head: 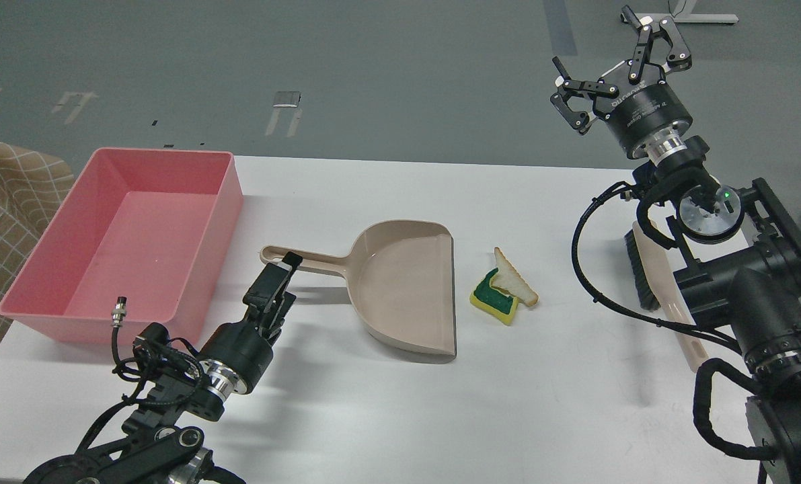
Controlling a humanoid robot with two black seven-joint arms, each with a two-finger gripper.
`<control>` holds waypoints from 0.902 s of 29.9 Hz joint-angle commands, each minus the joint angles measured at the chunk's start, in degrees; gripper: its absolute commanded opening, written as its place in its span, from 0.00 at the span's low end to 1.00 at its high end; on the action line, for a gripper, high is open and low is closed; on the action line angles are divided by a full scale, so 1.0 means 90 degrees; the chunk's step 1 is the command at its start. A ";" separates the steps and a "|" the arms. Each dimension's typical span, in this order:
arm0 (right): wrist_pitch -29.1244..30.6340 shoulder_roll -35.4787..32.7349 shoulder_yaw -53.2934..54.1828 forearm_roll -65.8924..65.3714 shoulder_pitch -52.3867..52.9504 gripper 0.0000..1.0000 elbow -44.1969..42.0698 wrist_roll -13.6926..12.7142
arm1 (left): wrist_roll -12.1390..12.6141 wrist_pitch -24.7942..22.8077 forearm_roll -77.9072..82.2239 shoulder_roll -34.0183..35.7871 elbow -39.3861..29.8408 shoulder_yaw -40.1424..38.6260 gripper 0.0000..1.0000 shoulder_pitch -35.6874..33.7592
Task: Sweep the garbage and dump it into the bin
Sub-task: 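Grasp the beige dustpan handle with the left gripper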
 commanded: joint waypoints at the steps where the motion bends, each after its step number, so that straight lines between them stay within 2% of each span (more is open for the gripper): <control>1: 0.0000 0.0000 0.0000 0.0000 0.0000 1.00 0.0010 0.0000 | -0.0041 0.0000 0.0011 -0.0211 0.0320 -0.0002 0.98 -0.0082; 4: 0.0000 0.0009 0.0000 0.0000 0.0000 1.00 0.0020 0.0000 | -0.0314 0.0000 0.0011 -0.0426 0.0604 0.0008 0.98 -0.0180; 15: 0.0000 0.0029 0.0000 0.0000 -0.0010 1.00 0.0030 0.0000 | -0.0383 0.0000 0.0011 -0.0749 0.1199 0.0008 0.97 -0.0541; 19: 0.0000 0.0029 0.0010 0.0000 0.0000 1.00 0.0030 0.0000 | -0.0539 0.0000 0.0001 -0.0875 0.1472 -0.0002 0.97 -0.0707; 27: 0.0000 0.0039 0.0000 0.0000 0.0000 1.00 0.0030 0.0000 | -0.0588 0.0000 0.0001 -0.0954 0.1678 0.0008 0.85 -0.0824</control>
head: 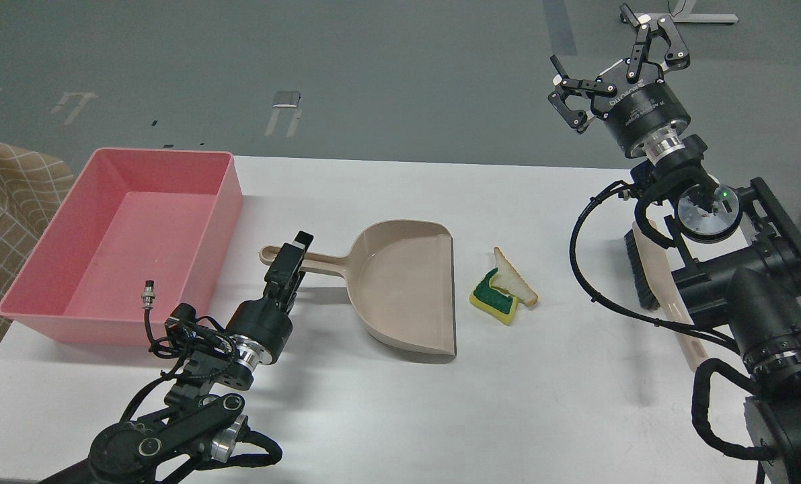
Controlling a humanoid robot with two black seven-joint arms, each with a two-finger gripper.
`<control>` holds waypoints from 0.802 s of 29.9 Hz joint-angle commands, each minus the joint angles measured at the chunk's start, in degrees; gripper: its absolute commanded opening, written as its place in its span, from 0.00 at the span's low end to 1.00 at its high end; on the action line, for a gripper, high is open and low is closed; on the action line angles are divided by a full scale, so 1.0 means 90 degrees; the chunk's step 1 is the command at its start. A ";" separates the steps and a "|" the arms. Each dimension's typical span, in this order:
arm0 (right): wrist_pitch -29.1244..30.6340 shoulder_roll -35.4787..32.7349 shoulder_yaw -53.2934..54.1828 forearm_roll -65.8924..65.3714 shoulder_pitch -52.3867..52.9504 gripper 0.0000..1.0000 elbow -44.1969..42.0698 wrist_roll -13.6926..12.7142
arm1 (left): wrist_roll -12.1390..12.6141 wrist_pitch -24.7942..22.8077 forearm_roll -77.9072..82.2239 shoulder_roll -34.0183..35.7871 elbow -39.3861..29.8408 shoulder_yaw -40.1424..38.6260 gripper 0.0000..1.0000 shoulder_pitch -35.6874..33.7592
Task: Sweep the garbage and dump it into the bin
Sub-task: 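Grasp the beige dustpan handle with the left gripper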
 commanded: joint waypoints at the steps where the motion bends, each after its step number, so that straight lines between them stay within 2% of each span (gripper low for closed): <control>1: 0.0000 0.0010 -0.0001 0.0000 0.0001 1.00 0.0000 0.0000 | -0.0049 0.0000 0.0000 -0.0002 0.0059 0.0003 0.85 -0.0053; 3: 0.0000 0.0010 0.0009 0.0000 0.0001 1.00 0.0000 0.0000 | -0.0069 0.0000 0.0000 -0.0012 0.0059 0.0003 0.80 -0.0063; 10: 0.0000 0.0010 0.0009 0.0000 0.0001 1.00 0.0000 0.0000 | -0.0069 0.0000 0.0000 -0.0090 0.0234 0.0003 0.76 -0.0073; 12: 0.0000 0.0010 0.0009 0.0000 0.0001 1.00 0.0000 0.0000 | -0.0069 0.0000 0.0000 -0.0110 0.0234 0.0003 0.71 -0.0073; 15: 0.0000 0.0010 0.0009 0.0000 0.0001 1.00 0.0000 0.0000 | -0.0069 0.0000 0.0000 -0.0149 0.0234 0.0003 0.70 -0.0073; 21: 0.0000 0.0010 0.0009 0.0000 0.0001 1.00 0.0000 0.0000 | -0.0079 0.0000 0.0000 -0.0227 0.0371 0.0081 0.56 -0.0102; 24: 0.0000 0.0010 0.0009 0.0000 0.0001 1.00 0.0000 0.0000 | -0.0079 0.0000 0.0000 -0.0227 0.0371 0.0091 0.53 -0.0131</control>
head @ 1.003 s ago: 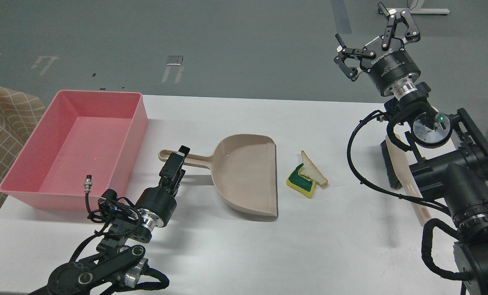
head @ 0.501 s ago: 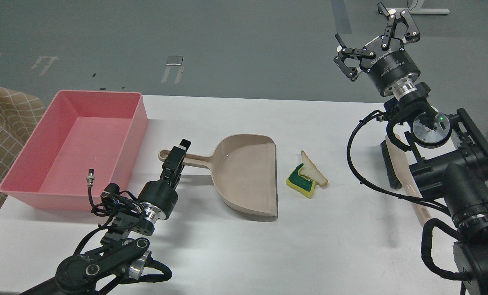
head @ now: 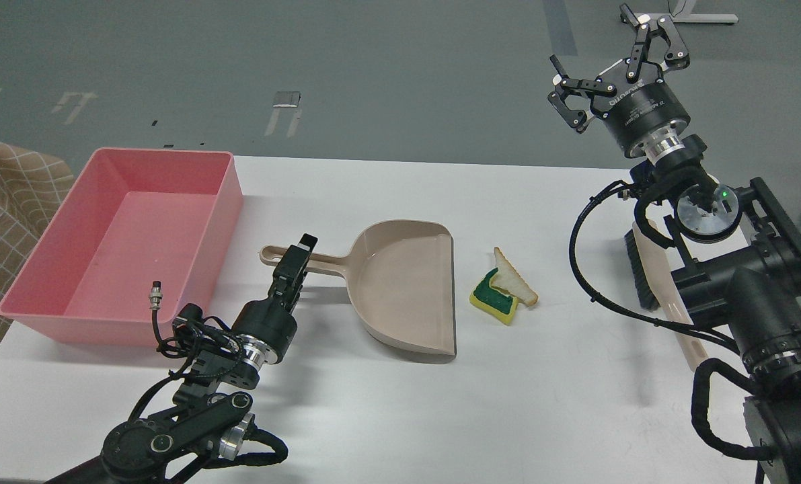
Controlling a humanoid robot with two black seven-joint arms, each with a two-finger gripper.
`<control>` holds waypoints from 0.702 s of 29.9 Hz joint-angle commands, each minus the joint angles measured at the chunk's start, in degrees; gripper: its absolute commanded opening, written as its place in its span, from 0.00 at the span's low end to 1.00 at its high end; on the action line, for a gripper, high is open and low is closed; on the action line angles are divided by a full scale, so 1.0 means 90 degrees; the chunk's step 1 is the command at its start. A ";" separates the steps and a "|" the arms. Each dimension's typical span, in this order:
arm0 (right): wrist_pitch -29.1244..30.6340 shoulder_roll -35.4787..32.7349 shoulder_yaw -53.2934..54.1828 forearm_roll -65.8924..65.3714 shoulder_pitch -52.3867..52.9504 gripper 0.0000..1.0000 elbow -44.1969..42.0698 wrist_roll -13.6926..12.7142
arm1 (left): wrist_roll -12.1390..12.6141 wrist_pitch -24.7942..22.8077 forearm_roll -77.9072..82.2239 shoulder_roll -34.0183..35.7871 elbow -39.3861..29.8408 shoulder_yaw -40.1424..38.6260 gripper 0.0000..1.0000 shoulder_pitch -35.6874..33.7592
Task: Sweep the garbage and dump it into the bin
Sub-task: 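Grasp the beige dustpan handle with the left gripper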
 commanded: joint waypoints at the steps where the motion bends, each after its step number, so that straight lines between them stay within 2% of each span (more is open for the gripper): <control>1: 0.0000 0.0000 0.0000 0.0000 0.0000 1.00 0.0000 0.0000 | -0.0002 0.0000 0.0000 -0.0014 0.0014 0.0019 0.52 -0.0031; 10: 0.0000 0.0000 0.0000 0.0000 0.0000 1.00 0.0000 0.0000 | 0.0007 0.0000 -0.0009 -0.0101 0.0111 0.0019 0.41 -0.0110; 11: 0.0000 0.0000 0.0000 0.0000 0.0000 1.00 0.0000 0.0000 | 0.0007 0.0000 -0.0009 -0.0102 0.0121 0.0019 0.37 -0.0110; 19: 0.0000 0.0000 -0.0009 0.0000 -0.0009 1.00 0.0000 0.0000 | 0.0007 0.0000 -0.0009 -0.0131 0.0209 0.0019 0.36 -0.0119; 21: 0.0000 0.0000 -0.0009 0.0000 0.0000 1.00 0.0000 0.0000 | 0.0017 0.0000 -0.0019 -0.0150 0.0219 0.0019 0.32 -0.0119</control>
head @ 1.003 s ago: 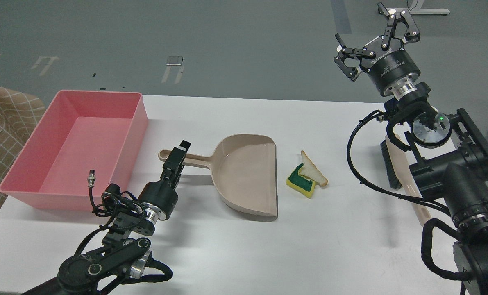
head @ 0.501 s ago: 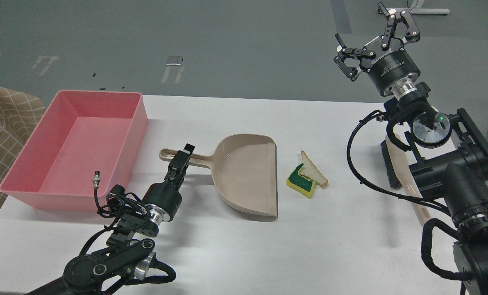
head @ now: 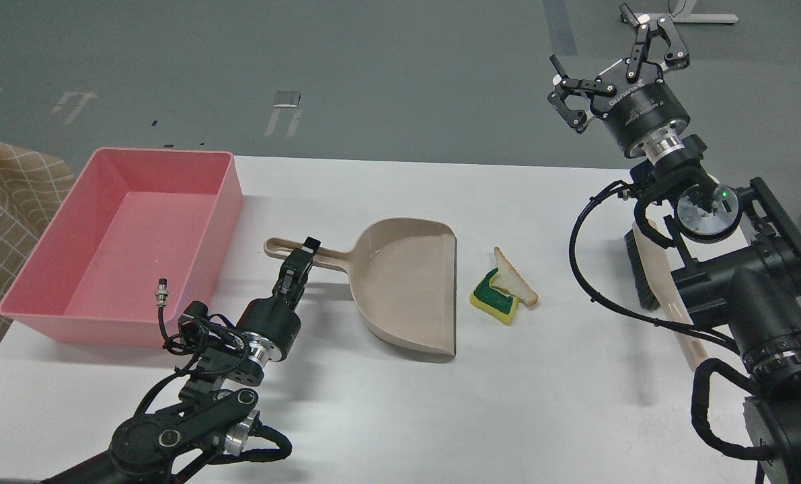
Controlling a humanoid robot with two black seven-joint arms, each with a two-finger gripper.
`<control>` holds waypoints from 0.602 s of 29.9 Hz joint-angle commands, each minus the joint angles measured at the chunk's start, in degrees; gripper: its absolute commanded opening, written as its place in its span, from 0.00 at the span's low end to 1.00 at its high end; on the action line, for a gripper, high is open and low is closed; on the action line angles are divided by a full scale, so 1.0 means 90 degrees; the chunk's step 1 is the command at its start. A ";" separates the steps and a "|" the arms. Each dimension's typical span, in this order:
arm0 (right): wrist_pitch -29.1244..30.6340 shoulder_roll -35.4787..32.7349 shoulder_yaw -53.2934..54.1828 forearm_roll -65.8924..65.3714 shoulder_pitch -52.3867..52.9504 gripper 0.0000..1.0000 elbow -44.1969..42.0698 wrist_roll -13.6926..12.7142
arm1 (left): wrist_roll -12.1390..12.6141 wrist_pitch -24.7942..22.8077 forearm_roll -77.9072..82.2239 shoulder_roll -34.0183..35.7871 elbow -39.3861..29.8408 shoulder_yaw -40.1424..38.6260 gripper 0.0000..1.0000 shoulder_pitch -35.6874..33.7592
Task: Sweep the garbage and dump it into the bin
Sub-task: 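Grasp the beige dustpan handle with the left gripper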
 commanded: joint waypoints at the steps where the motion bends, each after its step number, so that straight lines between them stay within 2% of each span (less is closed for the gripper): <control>1: 0.0000 0.0000 -0.0008 0.0000 -0.0010 1.00 0.0000 0.0000 | 0.0008 0.0000 0.0000 -0.0023 0.0029 0.0000 0.26 -0.0001; 3: 0.0000 0.0000 -0.0008 0.0000 -0.0010 1.00 0.0000 0.0000 | 0.0008 0.0000 -0.0010 -0.0032 0.0039 0.0000 0.23 -0.0001; 7: 0.0000 0.0000 -0.0008 0.0000 -0.0010 1.00 0.0000 0.0000 | 0.0008 0.0000 -0.0010 -0.0032 0.0039 0.0019 0.06 -0.0001; 10: 0.0000 0.0000 -0.0008 0.0000 -0.0010 1.00 0.0000 0.0000 | 0.0008 0.0000 -0.0029 -0.0032 0.0039 0.0136 0.01 -0.0011; 18: 0.0000 -0.0010 -0.0008 0.0000 -0.0010 1.00 0.0010 -0.0010 | 0.0008 0.0000 -0.0029 -0.0032 0.0048 0.0136 0.00 -0.0020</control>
